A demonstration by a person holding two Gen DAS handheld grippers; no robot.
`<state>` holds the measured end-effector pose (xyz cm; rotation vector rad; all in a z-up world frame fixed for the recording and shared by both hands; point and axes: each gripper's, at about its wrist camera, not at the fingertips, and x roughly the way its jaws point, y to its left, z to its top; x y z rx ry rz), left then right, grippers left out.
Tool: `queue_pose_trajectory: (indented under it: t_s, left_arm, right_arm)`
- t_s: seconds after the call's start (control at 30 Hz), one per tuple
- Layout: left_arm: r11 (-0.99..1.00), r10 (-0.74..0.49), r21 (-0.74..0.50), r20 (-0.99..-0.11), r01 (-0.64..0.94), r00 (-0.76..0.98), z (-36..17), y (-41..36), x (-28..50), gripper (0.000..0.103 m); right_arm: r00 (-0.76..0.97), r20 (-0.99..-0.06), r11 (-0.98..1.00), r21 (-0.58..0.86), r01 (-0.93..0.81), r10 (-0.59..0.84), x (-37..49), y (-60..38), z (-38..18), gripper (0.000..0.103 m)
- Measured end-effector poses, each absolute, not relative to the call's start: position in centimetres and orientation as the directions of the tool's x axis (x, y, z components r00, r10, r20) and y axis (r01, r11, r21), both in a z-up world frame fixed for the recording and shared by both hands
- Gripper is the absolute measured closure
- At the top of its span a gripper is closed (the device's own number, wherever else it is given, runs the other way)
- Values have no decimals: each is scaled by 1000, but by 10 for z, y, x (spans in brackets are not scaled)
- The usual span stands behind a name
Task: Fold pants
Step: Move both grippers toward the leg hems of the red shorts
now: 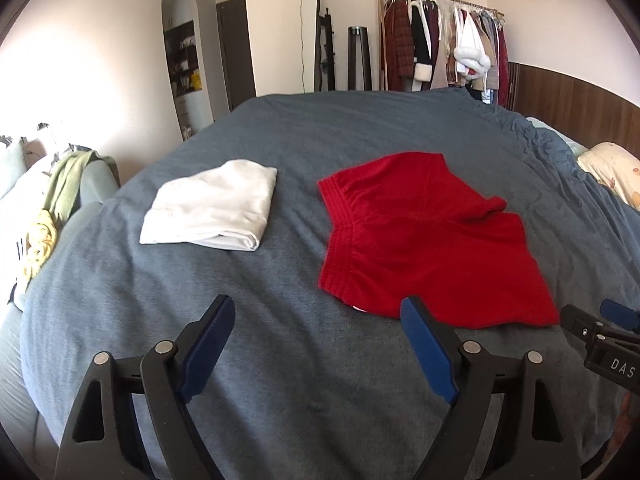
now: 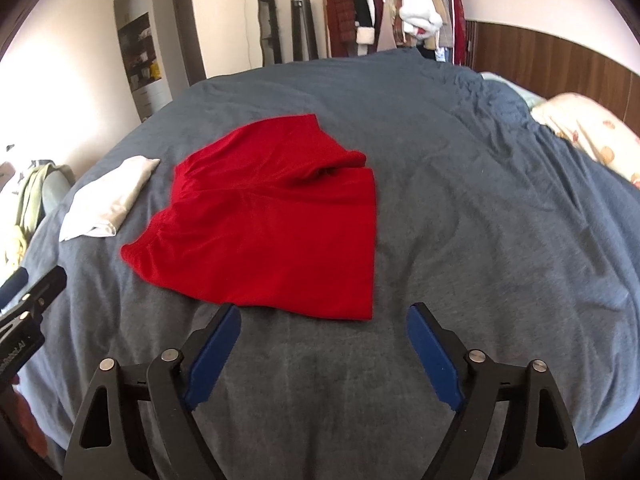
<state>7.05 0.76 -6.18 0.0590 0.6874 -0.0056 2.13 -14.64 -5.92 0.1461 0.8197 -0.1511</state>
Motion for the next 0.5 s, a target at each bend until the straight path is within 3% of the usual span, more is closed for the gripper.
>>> queue_pose_trajectory:
  t_s: [0.3, 0.5]
  left_arm:
    - [1000, -20, -16, -680, 12, 733, -80, 5, 102, 33]
    - [999, -34, -22, -713, 26, 700, -93, -3, 116, 37]
  right_arm:
    - [679, -734, 944, 228, 238, 6, 32, -167, -73, 30]
    - [654, -755, 918, 289, 273, 44, 46, -176, -88, 37]
